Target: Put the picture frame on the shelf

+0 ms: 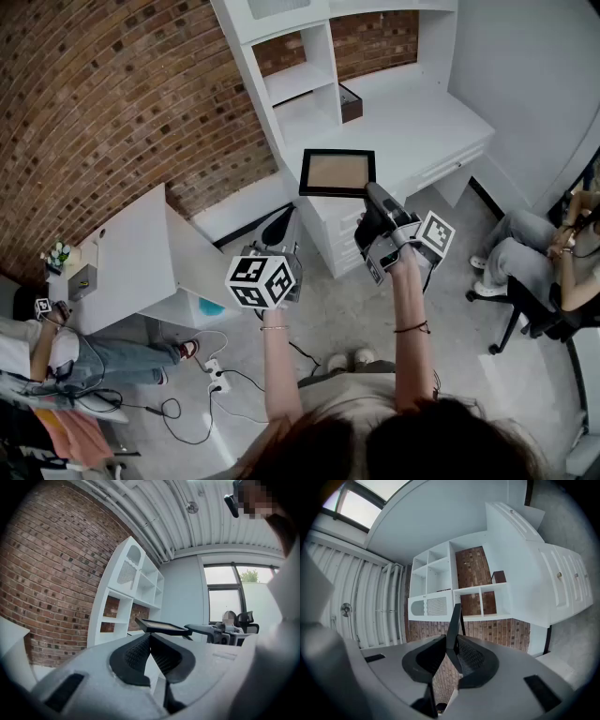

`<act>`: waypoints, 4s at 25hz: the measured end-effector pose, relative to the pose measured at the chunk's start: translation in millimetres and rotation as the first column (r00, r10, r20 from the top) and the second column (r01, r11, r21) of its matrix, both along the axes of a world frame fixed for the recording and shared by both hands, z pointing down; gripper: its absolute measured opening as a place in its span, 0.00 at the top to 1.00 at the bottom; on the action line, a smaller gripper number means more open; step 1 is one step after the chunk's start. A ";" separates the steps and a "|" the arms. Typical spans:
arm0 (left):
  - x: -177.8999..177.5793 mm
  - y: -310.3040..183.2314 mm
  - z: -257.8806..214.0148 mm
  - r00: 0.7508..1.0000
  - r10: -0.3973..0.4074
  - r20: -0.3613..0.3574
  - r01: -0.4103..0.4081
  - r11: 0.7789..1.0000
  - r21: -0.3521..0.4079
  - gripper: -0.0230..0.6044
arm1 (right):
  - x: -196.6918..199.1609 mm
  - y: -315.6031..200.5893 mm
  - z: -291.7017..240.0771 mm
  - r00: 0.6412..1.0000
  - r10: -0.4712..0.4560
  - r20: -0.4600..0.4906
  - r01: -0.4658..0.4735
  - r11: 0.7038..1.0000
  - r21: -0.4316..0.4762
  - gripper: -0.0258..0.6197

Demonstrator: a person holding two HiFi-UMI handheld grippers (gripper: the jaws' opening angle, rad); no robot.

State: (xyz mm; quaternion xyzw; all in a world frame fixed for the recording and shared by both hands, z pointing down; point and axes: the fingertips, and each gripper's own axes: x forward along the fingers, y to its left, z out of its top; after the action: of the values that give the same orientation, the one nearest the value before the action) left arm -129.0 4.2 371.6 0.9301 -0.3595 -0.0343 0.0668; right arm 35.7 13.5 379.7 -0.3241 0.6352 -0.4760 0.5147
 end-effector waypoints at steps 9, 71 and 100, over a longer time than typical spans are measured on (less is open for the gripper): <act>5.3 5.9 -5.6 1.000 -0.014 0.006 0.014 1.000 0.018 0.95 | -1.3 1.5 5.5 0.996 0.024 -0.082 -0.029 0.998 -0.059 0.84; 38.2 -136.6 10.7 1.000 0.025 0.012 -0.025 1.000 -0.009 0.95 | 40.7 -128.1 38.0 0.997 0.080 -0.017 -0.081 0.991 -0.109 0.84; 55.0 -192.9 6.8 0.997 0.072 0.005 -0.072 0.997 0.006 0.95 | 51.1 -177.7 43.7 0.992 0.121 0.016 -0.119 0.986 -0.118 0.84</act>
State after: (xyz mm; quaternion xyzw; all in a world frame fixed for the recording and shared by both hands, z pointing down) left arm -74.0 -188.7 378.4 0.9427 -0.3260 -0.0308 0.0642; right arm 86.8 -164.2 423.4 -0.3858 0.5797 -0.4842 0.5298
